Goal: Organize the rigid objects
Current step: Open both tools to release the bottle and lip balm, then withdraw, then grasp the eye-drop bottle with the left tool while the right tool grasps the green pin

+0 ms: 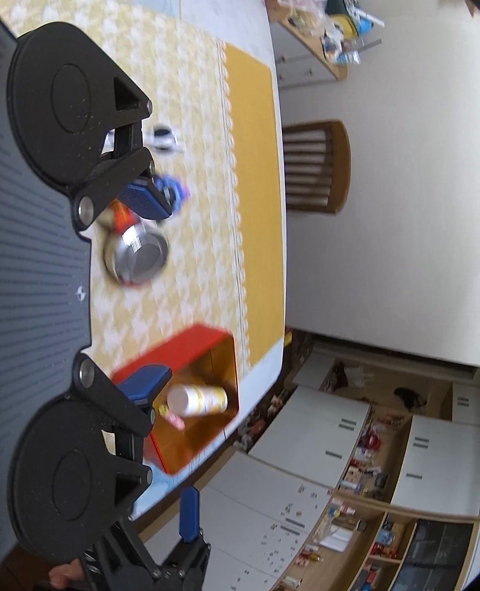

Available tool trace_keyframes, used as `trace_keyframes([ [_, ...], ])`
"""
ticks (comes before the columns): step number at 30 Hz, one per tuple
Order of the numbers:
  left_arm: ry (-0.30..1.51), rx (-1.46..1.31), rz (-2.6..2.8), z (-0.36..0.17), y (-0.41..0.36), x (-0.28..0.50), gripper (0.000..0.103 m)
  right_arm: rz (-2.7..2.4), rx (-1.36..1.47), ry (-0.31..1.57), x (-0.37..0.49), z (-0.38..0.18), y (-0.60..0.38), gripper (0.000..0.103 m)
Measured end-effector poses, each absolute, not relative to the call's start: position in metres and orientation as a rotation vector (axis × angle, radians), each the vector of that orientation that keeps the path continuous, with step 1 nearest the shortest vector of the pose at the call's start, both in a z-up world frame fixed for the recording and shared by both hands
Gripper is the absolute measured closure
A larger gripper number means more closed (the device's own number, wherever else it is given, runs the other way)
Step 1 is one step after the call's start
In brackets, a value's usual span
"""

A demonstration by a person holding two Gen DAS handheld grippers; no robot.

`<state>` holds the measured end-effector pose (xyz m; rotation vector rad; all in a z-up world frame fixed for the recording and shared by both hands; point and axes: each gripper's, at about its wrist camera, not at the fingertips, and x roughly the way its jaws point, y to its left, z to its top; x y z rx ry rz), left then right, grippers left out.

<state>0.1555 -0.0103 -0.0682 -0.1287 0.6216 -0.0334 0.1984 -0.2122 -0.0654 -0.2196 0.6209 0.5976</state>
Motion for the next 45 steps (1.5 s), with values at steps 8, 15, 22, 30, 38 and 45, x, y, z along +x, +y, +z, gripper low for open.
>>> trace_keyframes([
  [8, 0.676, -0.077, 0.02, -0.103, 0.037, 0.135, 0.017, 0.596, -0.202, 0.65, 0.191, -0.076, -0.164, 0.0],
  [15, 0.713, -0.071, 0.045, -0.14, 0.059, 0.139, 0.017, 0.573, -0.228, 0.693, 0.204, -0.095, -0.121, 0.0],
  [22, 0.715, -0.022, 0.059, -0.164, 0.064, 0.147, 0.017, 0.577, -0.286, 0.77, 0.21, -0.121, -0.086, 0.002],
  [30, 0.717, 0.022, 0.08, -0.185, 0.059, 0.158, 0.018, 0.504, -0.226, 0.924, 0.226, -0.149, -0.065, 0.015],
  [38, 0.69, 0.068, 0.041, -0.191, 0.054, 0.165, 0.022, 0.506, -0.105, 1.055, 0.238, -0.166, -0.062, 0.037],
  [45, 0.712, 0.097, 0.052, -0.197, 0.047, 0.176, 0.036, 0.471, -0.071, 1.133, 0.246, -0.171, -0.047, 0.056],
])
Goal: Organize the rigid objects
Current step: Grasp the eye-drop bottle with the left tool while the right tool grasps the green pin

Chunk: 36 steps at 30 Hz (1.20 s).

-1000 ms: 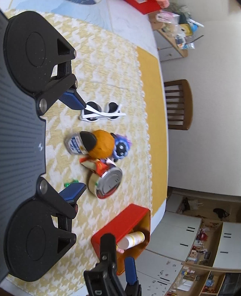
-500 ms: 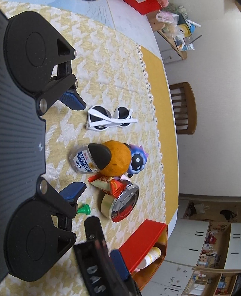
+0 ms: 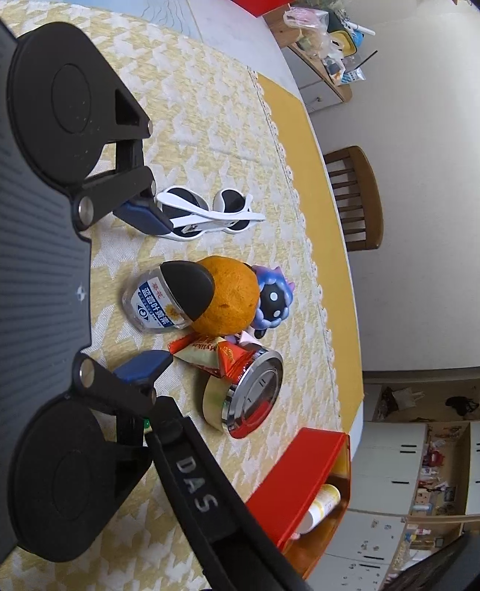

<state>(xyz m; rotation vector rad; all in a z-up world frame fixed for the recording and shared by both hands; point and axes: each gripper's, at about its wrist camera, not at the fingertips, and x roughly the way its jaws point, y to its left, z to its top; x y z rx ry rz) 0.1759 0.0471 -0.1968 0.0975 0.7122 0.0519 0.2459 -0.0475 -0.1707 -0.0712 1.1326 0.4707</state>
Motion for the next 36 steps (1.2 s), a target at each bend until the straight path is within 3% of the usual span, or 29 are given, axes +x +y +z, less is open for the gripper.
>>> trace_keyframes([
  [5, 0.723, 0.102, 0.062, -0.2, 0.043, 0.182, 0.044, 0.425, -0.133, 1.133, 0.244, -0.17, -0.035, 0.065],
  [12, 0.732, 0.088, 0.052, -0.199, 0.041, 0.182, 0.064, 0.371, -0.167, 1.132, 0.245, -0.17, -0.032, 0.088],
  [25, 0.758, 0.054, 0.027, -0.191, 0.046, 0.174, 0.065, 0.418, -0.118, 1.125, 0.233, -0.167, -0.048, 0.089],
  [36, 0.788, -0.02, -0.027, -0.152, 0.036, 0.163, 0.065, 0.469, -0.043, 1.078, 0.215, -0.133, -0.083, 0.089],
])
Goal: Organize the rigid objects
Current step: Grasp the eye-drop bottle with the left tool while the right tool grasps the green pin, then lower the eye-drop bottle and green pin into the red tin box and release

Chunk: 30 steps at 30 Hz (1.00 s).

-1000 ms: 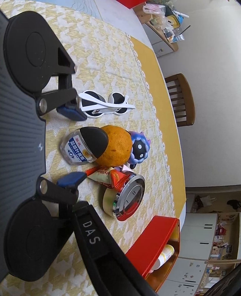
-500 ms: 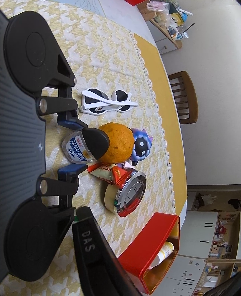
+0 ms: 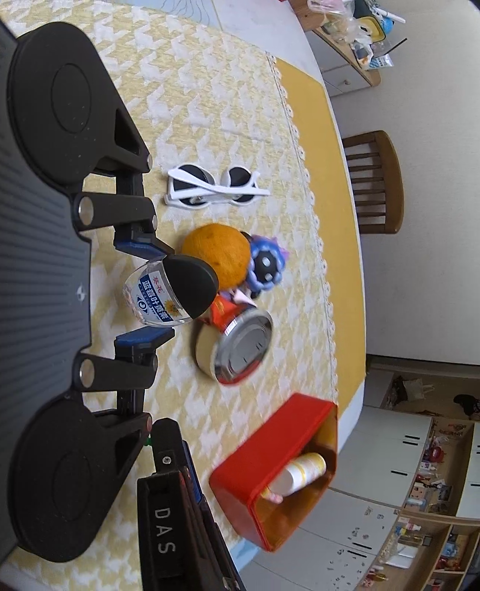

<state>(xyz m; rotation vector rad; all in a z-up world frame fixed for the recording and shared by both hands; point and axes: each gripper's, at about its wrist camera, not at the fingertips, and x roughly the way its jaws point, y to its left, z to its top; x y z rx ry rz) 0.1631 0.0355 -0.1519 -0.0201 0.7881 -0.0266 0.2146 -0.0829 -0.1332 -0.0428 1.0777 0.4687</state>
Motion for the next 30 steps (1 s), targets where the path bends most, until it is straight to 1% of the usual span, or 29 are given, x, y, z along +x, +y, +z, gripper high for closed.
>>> trace_keyframes([
  [17, 0.777, -0.05, -0.193, -0.088, -0.017, 0.181, 0.065, 0.466, 0.033, 0.95, 0.222, -0.077, -0.151, 0.089],
  [24, 0.757, -0.021, -0.242, -0.068, -0.046, 0.206, 0.065, 0.386, 0.051, 0.878, 0.244, -0.062, -0.199, 0.089],
  [30, 0.774, 0.0, -0.295, -0.06, -0.075, 0.236, 0.065, 0.326, 0.056, 0.862, 0.268, -0.062, -0.239, 0.089],
])
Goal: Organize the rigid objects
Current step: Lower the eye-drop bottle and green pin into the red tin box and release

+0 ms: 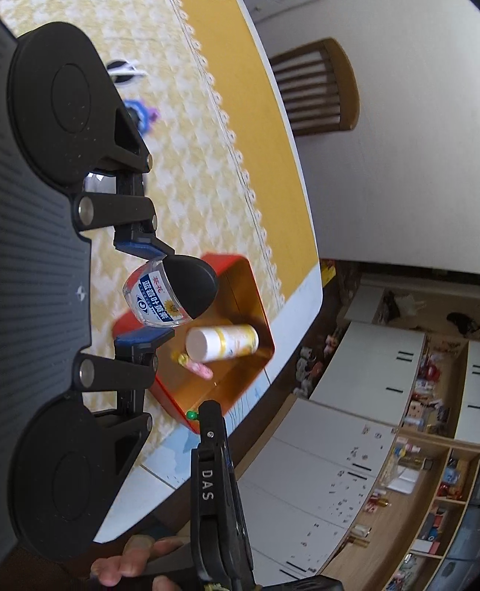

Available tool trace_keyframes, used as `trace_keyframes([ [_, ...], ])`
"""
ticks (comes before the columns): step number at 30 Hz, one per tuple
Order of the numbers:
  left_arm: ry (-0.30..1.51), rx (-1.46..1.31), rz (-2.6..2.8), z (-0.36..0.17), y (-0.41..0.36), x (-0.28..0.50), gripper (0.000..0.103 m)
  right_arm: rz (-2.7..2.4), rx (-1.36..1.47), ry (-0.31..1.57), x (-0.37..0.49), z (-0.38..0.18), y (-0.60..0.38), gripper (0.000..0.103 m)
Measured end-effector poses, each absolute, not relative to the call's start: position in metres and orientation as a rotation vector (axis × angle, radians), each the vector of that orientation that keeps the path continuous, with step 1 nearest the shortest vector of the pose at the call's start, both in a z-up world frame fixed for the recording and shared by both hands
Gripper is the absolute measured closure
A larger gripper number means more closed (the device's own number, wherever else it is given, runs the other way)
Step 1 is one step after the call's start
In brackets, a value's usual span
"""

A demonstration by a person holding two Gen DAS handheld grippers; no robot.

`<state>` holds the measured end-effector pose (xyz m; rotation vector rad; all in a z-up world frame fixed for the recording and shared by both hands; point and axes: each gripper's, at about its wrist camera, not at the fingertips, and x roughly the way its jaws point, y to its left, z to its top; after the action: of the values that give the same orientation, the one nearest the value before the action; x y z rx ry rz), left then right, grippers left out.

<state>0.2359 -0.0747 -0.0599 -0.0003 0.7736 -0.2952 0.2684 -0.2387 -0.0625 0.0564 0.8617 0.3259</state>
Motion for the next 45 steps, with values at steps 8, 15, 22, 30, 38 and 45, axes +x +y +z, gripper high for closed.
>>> trace_keyframes([
  [8, 0.853, -0.018, -0.314, -0.075, -0.111, 0.284, 0.065, 0.284, 0.015, 0.852, 0.298, -0.071, -0.272, 0.089],
  [15, 0.892, 0.034, -0.29, -0.095, -0.137, 0.327, 0.065, 0.31, -0.068, 0.88, 0.318, -0.089, -0.281, 0.089],
  [22, 0.962, 0.049, -0.239, -0.119, -0.148, 0.371, 0.065, 0.378, -0.147, 0.916, 0.328, -0.115, -0.28, 0.089],
  [30, 1.012, 0.097, -0.23, -0.139, -0.167, 0.402, 0.065, 0.454, -0.257, 0.951, 0.33, -0.134, -0.262, 0.089],
  [38, 1.089, 0.068, -0.221, -0.162, -0.166, 0.421, 0.065, 0.496, -0.301, 0.992, 0.337, -0.15, -0.254, 0.089],
  [45, 1.083, 0.12, -0.219, -0.167, -0.174, 0.426, 0.065, 0.485, -0.299, 1.011, 0.342, -0.156, -0.254, 0.089],
])
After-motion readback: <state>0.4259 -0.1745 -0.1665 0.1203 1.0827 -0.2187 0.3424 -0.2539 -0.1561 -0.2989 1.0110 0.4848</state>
